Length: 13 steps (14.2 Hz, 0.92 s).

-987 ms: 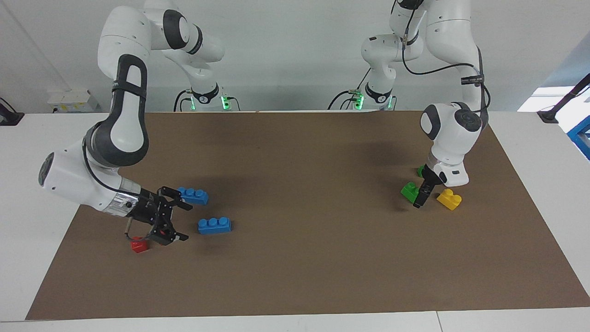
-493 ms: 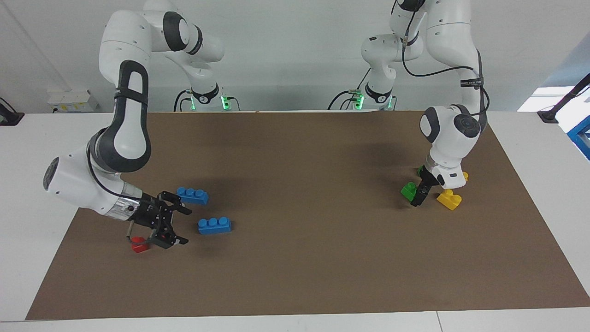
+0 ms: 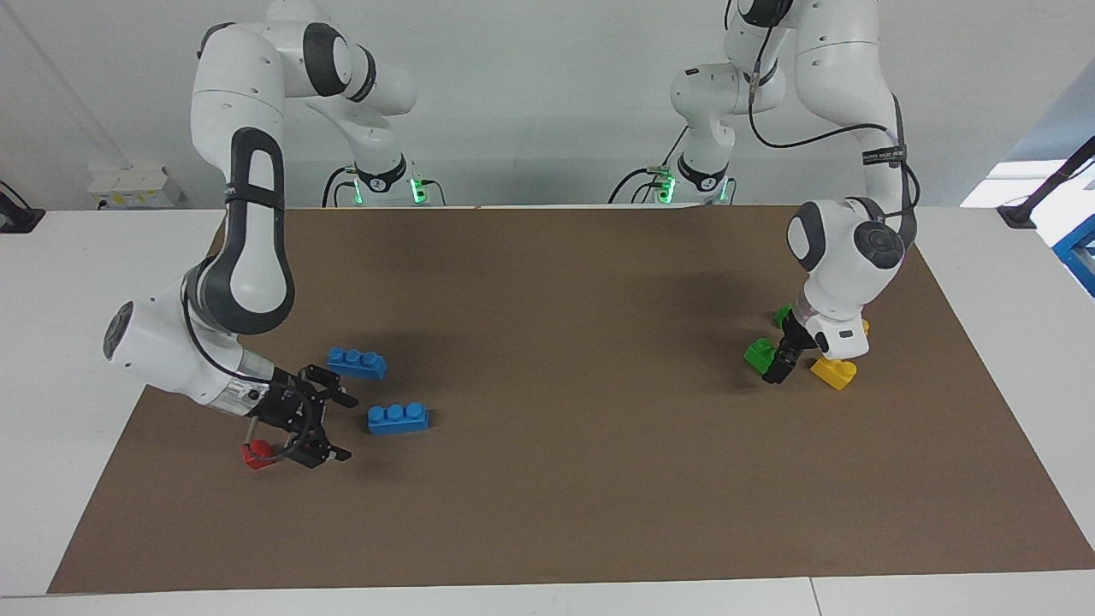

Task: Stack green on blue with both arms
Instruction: 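Reach the left gripper to the green brick while the right gripper reaches the blue brick, then grasp the green brick with the left gripper and lift it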

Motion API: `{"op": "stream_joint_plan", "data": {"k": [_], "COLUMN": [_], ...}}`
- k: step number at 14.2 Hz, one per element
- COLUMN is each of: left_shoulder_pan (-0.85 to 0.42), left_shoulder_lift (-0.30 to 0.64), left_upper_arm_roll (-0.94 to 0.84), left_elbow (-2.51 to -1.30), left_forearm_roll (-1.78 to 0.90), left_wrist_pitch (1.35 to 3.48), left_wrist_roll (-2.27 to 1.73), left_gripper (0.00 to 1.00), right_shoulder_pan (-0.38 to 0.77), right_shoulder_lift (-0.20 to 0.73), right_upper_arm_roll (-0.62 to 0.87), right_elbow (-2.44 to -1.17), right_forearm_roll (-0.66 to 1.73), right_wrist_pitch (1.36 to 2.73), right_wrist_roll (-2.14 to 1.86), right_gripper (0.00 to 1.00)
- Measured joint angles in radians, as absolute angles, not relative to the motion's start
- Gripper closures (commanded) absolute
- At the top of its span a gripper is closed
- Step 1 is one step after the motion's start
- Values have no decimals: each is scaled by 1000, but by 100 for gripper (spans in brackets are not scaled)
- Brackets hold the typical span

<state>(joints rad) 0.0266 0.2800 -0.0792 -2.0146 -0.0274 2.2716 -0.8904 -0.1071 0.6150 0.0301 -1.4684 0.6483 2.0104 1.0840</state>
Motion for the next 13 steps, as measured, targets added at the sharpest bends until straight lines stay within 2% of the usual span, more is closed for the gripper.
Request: {"op": "stream_joint_plan", "data": {"k": [13], "left_shoulder_pan": [37], "left_shoulder_lift": [315], "left_upper_arm_roll": [-84], "left_elbow": [-1987], "left_forearm_roll": [-85], "left_wrist_pitch": [2248], "left_wrist_roll": [-766], "left_gripper": [5], "right_shoulder_pan": [-97], "right_shoulder_lift": [590], "right_upper_arm_roll": [33], "right_elbow": [-1586], "right_forearm_roll": [648], "right_wrist_pitch": [2026], "right_wrist_roll": [1078], "right_gripper": [0]}}
